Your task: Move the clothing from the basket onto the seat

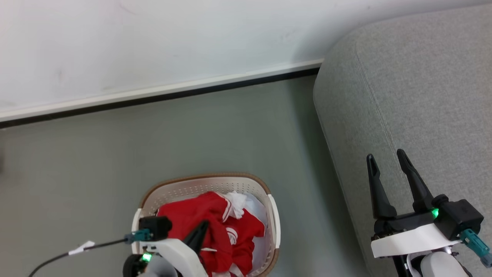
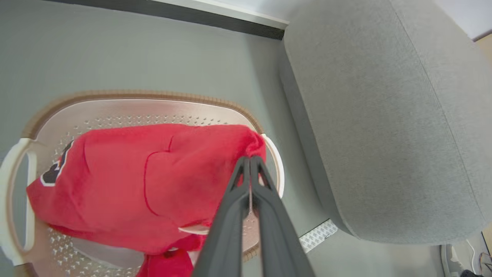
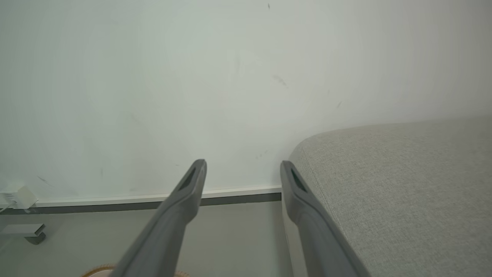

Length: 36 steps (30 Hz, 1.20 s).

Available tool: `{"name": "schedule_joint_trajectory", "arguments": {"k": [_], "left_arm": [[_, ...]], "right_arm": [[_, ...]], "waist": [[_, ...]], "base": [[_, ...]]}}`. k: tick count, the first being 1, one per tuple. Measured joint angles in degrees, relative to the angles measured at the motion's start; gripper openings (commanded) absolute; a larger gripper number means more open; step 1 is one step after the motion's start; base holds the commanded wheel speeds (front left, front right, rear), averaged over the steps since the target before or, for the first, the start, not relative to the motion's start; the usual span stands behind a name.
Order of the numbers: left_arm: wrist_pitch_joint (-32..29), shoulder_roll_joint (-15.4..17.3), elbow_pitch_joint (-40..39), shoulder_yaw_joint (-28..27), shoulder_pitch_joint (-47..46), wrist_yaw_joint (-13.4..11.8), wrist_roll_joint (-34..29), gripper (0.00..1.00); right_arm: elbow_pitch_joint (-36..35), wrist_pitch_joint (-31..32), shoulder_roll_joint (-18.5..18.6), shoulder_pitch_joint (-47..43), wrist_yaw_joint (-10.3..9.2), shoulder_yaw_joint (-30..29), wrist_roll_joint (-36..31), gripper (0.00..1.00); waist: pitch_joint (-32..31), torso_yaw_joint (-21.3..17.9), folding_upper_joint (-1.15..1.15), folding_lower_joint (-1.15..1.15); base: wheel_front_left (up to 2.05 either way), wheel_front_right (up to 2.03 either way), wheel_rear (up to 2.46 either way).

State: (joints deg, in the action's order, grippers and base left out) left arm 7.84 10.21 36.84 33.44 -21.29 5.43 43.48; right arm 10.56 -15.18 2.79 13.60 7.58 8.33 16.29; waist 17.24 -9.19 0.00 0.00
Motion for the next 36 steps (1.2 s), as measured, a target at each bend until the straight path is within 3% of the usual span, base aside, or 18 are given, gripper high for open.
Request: {"name": "schedule_joint_trajectory", "arguments": {"k": [13,14,15,16,17,25,36], "left_arm": [[2.4,-0.8,19.6,2.7,-10.2,1.4,-3.0,0.00],[3.0,-0.9,20.6,2.7,-10.5,1.4,-3.0,0.13],[3.4,-1.1,21.5,2.7,-10.8,1.4,-3.0,0.41],[3.9,-1.3,22.2,2.7,-11.0,1.4,-3.0,0.89],[4.3,-1.6,23.0,2.5,-11.2,1.4,-3.0,1.00],[7.0,-2.6,23.4,0.8,-10.8,1.5,-2.9,1.00],[7.3,-2.1,-1.6,-13.4,4.3,-3.5,-13.0,1.00]], "right_arm": [[-0.3,0.0,0.0,1.5,0.00,0.1,1.6,1.00],[-0.3,0.0,0.0,1.5,0.00,0.1,1.6,1.00],[-0.3,0.0,0.0,1.5,0.00,0.1,1.6,1.00],[-0.2,0.0,0.0,1.5,0.00,0.1,1.6,1.00],[-0.1,0.0,0.0,1.5,0.00,0.0,1.6,1.00],[0.6,0.0,0.0,0.2,0.00,-0.6,1.5,1.00],[2.1,0.0,0.0,-3.2,0.00,-2.2,-0.6,1.00]], "waist": [[3.9,-3.5,0.00,0.00],[3.8,-3.7,0.00,0.00],[3.7,-3.7,0.00,0.00],[3.6,-3.7,0.00,0.00],[3.4,-3.7,0.00,0.00],[0.4,-2.3,0.00,0.00],[-7.1,2.6,0.00,0.00]], "base": [[0.00,0.00,0.00],[0.00,0.00,0.00],[0.00,0.00,0.00],[0.00,0.00,0.00],[0.00,0.00,0.00],[0.00,0.00,0.00],[0.00,0.00,0.00]]}}
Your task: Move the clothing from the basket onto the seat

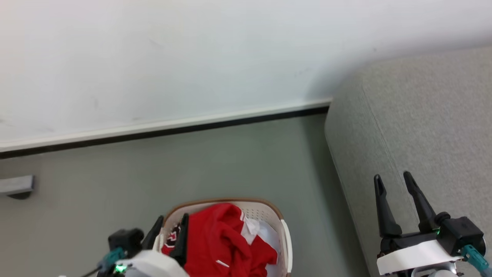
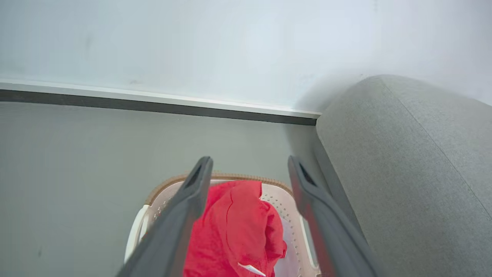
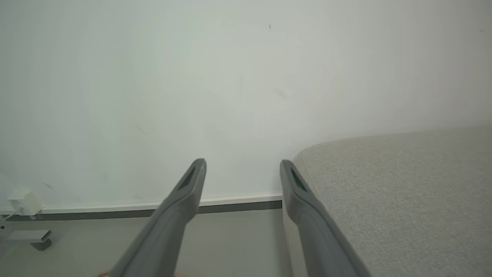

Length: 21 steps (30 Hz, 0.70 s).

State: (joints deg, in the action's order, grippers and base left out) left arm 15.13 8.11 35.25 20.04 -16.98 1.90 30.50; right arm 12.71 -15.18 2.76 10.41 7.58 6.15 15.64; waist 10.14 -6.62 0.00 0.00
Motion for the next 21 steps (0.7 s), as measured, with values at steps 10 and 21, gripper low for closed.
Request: {"name": "schedule_joint_trajectory", "arguments": {"k": [10,21], "left_arm": [[0.0,-2.1,-16.3,-10.7,10.9,0.9,-10.6,1.00],[0.0,-4.6,-27.2,-18.8,17.6,3.0,-17.7,1.00]], "right_arm": [[0.6,0.0,0.0,-2.0,0.00,-0.8,-2.3,1.00],[3.7,0.0,0.0,-5.3,0.00,-2.7,-3.5,1.00]], "waist": [[-5.1,4.4,0.00,0.00],[-8.2,5.7,0.00,0.00]], "base": [[0.00,0.00,0.00],[0.00,0.00,0.00]]}}
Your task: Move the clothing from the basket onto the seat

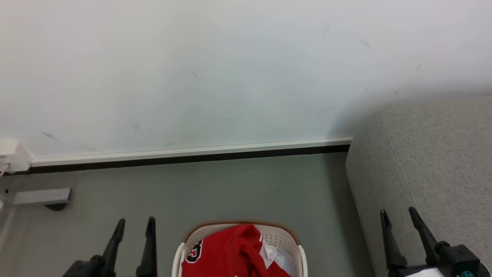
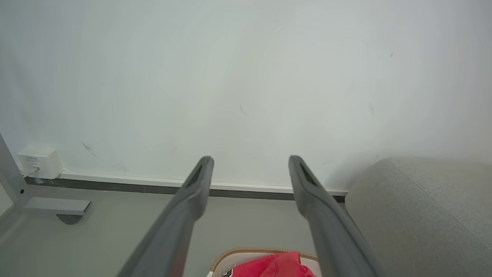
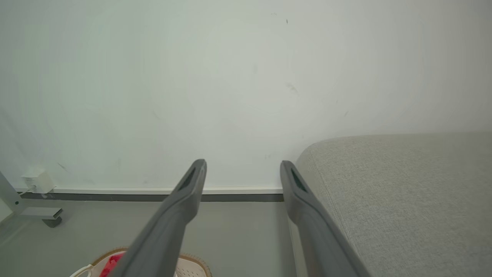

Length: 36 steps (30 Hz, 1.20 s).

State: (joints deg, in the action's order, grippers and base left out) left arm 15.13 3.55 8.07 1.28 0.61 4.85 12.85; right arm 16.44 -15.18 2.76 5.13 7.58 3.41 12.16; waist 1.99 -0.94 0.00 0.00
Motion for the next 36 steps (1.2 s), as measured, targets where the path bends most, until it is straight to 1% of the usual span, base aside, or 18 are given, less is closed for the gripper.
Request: {"name": "schedule_joint_trajectory", "arguments": {"k": [5,9,18,23,26,31,33,36], "left_arm": [[0.0,-0.5,-1.4,-2.7,2.9,0.4,-1.1,1.00],[0.0,-0.6,-1.2,-3.7,4.5,0.5,-1.4,1.00],[0.0,-0.7,-0.8,-3.4,4.8,0.3,-1.1,1.00],[0.0,-0.7,0.7,-2.4,4.8,0.3,-0.8,1.00],[0.0,-0.7,2.5,-0.4,4.1,0.5,-0.9,1.00],[0.0,-0.8,8.0,5.2,0.4,1.0,-0.9,1.00],[0.0,-0.8,11.5,7.3,-2.1,1.0,-0.9,1.00],[-0.5,-0.8,16.7,9.9,-6.0,0.4,-1.5,1.00]], "right_arm": [[1.4,0.0,0.0,-1.7,0.00,-0.3,0.0,1.00],[1.7,0.0,0.0,-2.0,0.00,-0.5,0.0,1.00],[1.7,0.0,0.0,-2.2,0.00,-0.4,0.0,1.00],[1.5,0.0,0.0,-2.0,0.00,-0.2,0.0,1.00],[1.0,0.0,0.0,-1.7,0.00,-0.1,0.0,1.00],[0.2,0.0,0.0,-0.7,0.00,0.5,0.0,1.00],[-0.2,0.0,0.0,0.1,0.00,0.7,0.0,1.00],[-0.8,0.0,0.0,1.1,0.00,1.1,0.0,1.00]], "waist": [[-1.4,-0.5,0.00,0.00],[-2.1,-0.9,0.00,0.00],[-2.5,-1.4,0.00,0.00],[-2.0,-2.0,0.00,0.01],[-1.4,-2.5,0.00,0.00],[0.2,-3.8,0.00,0.00],[1.2,-4.4,0.00,0.00],[2.9,-5.4,0.00,0.00]], "base": [[0.00,0.00,0.00],[0.00,0.00,0.00],[0.00,0.00,0.00],[0.00,0.00,0.00],[0.00,0.00,0.00],[0.00,0.00,0.00],[0.00,0.00,0.00],[0.00,0.00,0.00]]}}
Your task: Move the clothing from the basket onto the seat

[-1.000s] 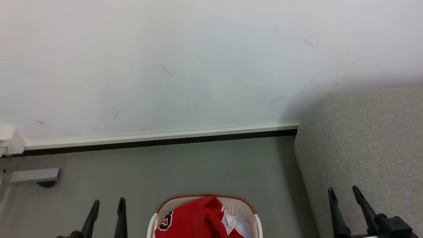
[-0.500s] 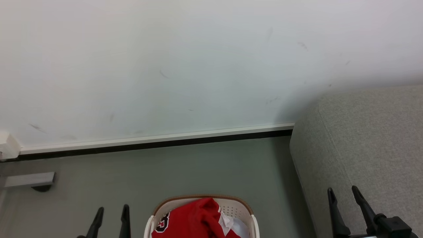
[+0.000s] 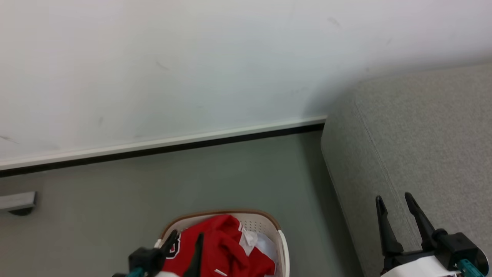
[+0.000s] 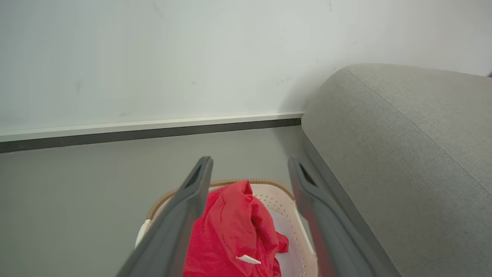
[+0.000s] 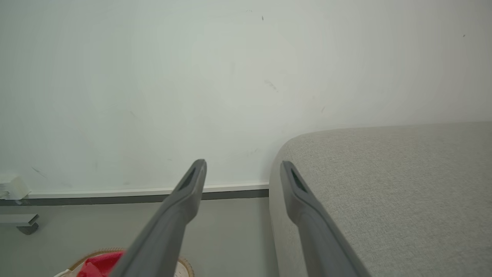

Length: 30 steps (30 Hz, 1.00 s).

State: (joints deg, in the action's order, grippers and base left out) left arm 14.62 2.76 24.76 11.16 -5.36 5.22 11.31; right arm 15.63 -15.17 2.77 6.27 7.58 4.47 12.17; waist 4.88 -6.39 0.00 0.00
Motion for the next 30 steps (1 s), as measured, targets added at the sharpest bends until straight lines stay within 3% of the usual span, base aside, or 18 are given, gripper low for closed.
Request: {"name": "schedule_joint_trajectory", "arguments": {"k": [11,23,30], "left_arm": [[-5.4,0.0,15.7,6.1,-14.7,-1.9,-1.3,1.00],[-6.8,0.3,29.7,6.1,-23.6,-7.7,-3.0,1.00],[-4.7,0.7,34.3,5.4,-25.5,-9.4,-2.5,1.00]], "right_arm": [[-2.6,0.0,0.0,4.8,0.00,0.6,1.6,1.00],[-4.1,0.0,0.0,6.6,0.00,1.0,3.5,1.00],[-4.3,0.0,0.0,7.0,0.00,0.8,3.6,1.00]], "waist": [[8.4,-4.8,0.00,-0.01],[15.4,-9.3,0.00,-0.02],[16.7,-9.6,0.00,-0.01]], "base": [[0.00,0.00,0.00],[0.00,0.00,0.00],[0.00,0.00,0.00]]}}
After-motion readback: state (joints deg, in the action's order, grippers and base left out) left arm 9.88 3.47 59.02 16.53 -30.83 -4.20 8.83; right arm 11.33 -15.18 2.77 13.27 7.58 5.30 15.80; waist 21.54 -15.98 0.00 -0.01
